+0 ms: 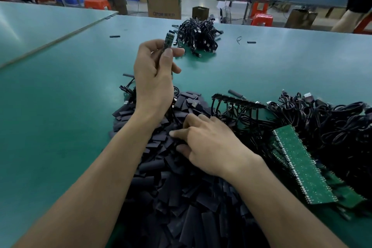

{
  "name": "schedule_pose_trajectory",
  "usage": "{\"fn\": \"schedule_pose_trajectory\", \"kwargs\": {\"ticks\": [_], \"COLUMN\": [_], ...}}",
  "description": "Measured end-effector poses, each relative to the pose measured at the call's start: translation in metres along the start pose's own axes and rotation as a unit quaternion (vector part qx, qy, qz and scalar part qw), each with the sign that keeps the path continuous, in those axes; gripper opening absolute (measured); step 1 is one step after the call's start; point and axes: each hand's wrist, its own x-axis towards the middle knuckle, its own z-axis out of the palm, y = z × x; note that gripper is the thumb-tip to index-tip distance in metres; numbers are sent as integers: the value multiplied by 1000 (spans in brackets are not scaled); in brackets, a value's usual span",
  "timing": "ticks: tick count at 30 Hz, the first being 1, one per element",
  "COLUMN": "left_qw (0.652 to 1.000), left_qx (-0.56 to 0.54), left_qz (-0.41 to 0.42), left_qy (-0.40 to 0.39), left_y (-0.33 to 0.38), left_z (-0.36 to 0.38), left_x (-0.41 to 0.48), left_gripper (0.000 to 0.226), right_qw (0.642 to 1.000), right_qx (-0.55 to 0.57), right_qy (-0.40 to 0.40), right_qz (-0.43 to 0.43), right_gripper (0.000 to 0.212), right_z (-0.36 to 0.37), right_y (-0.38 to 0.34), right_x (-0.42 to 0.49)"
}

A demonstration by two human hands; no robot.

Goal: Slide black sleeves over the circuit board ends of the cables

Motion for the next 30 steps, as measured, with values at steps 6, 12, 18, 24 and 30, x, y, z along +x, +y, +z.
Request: {"fn": "schedule_pose_trajectory", "kwargs": {"ticks": [6,12,18,24,30], "left_qw": [1000,1000,996,991,965], "left_qx": [-17,-10,-3,43,191], "left_qz": [15,24,77,127,25], "left_qy": [-7,-8,37,-9,-178], "left_y": [1,2,12,21,11], "left_z": [0,-1,-2,-1,3], "left_x": [-3,-4,0,-1,-7], "left_gripper": [18,17,18,17,17], "right_qw": [999,993,960,878,835], "right_qx": [22,53,168,385,385], "right_qy": [14,107,207,262,368], "right_qz": [28,18,82,110,136], "right_gripper": [52,29,14,19,20], "right_z": [5,10,-18,-37,-43], "right_y": [-1,-3,18,37,50], "right_x": [0,-1,-5,-13,-18]}}
